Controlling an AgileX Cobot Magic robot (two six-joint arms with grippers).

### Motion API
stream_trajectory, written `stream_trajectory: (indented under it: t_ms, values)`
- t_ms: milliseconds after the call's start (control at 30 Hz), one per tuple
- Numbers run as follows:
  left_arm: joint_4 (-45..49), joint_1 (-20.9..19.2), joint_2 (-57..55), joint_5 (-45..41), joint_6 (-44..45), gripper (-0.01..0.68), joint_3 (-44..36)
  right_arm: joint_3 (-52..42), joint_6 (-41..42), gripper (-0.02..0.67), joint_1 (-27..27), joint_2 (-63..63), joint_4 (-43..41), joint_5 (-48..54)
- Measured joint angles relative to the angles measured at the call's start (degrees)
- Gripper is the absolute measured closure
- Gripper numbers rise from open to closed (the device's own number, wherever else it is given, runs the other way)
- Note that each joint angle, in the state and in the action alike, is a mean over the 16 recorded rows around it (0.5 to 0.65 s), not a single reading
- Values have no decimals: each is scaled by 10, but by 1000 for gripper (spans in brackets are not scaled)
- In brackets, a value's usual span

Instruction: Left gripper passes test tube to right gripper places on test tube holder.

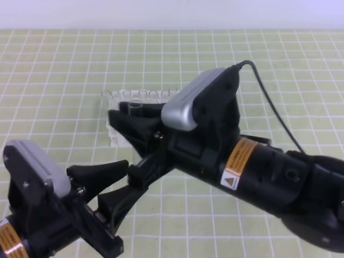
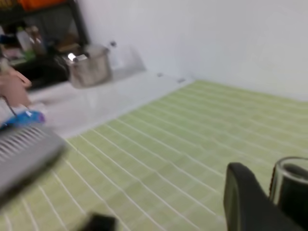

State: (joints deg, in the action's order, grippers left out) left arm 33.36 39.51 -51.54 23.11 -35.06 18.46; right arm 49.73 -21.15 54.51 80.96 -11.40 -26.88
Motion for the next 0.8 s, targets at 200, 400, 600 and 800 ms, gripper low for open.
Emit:
stream_trajectory:
  t_ms: [200, 400, 600, 800]
  values:
    - [1, 0, 54, -43, -6, 485, 0, 0, 13, 562, -5, -21, 0, 50]
    - [-2, 0, 152, -146, -20, 599, 0, 0, 24, 562, -8, -44, 0, 96]
    - [-17, 0, 264, -259, -33, 667, 0, 0, 29, 562, -8, -55, -1, 122]
    - [-70, 0, 361, -364, -6, 674, 0, 0, 34, 562, -8, -56, -3, 136]
